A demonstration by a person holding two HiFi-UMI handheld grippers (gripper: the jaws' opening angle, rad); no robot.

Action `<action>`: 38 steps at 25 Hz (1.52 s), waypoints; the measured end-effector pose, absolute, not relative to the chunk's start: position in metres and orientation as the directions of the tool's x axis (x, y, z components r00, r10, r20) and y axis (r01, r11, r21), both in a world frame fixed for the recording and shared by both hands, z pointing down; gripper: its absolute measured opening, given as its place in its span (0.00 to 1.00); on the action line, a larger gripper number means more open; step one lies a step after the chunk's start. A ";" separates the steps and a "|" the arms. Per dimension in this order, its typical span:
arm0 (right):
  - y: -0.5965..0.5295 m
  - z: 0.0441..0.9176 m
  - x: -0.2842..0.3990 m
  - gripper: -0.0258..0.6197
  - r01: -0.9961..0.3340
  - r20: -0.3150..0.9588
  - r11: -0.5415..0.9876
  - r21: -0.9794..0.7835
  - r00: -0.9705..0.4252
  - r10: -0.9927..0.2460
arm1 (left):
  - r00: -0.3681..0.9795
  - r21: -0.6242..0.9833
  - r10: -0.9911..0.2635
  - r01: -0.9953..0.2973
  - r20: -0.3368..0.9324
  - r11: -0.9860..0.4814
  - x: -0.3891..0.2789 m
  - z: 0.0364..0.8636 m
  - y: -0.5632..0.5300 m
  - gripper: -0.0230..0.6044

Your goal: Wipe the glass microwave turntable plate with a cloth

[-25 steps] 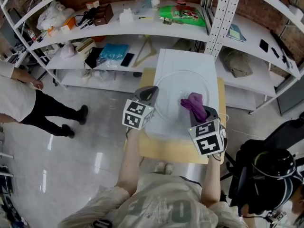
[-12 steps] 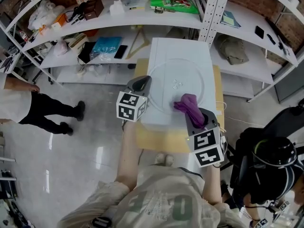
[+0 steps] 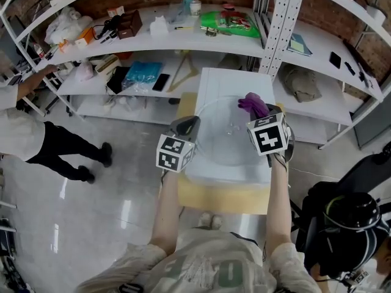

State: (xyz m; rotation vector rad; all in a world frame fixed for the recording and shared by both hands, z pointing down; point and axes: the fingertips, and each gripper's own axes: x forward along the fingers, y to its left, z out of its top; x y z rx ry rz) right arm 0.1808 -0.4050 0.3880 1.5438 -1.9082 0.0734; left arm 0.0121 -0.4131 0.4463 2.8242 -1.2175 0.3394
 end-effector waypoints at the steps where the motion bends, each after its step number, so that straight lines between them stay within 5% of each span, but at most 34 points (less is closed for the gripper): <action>1: -0.409 0.394 0.182 0.12 -0.882 0.541 0.304 0.360 -0.068 -0.838 | 0.667 -0.043 -0.712 -0.723 0.220 -0.690 0.012 0.446 -0.413 0.04; 25: -0.238 0.419 0.132 0.12 -0.824 0.595 0.433 0.364 -0.151 -0.789 | 0.663 -0.057 -0.717 -0.725 0.216 -0.687 0.010 0.444 -0.418 0.04; 38: -0.361 0.372 0.190 0.12 -0.858 0.475 0.268 0.437 -0.032 -0.879 | 0.668 -0.041 -0.713 -0.723 0.213 -0.690 0.011 0.448 -0.416 0.04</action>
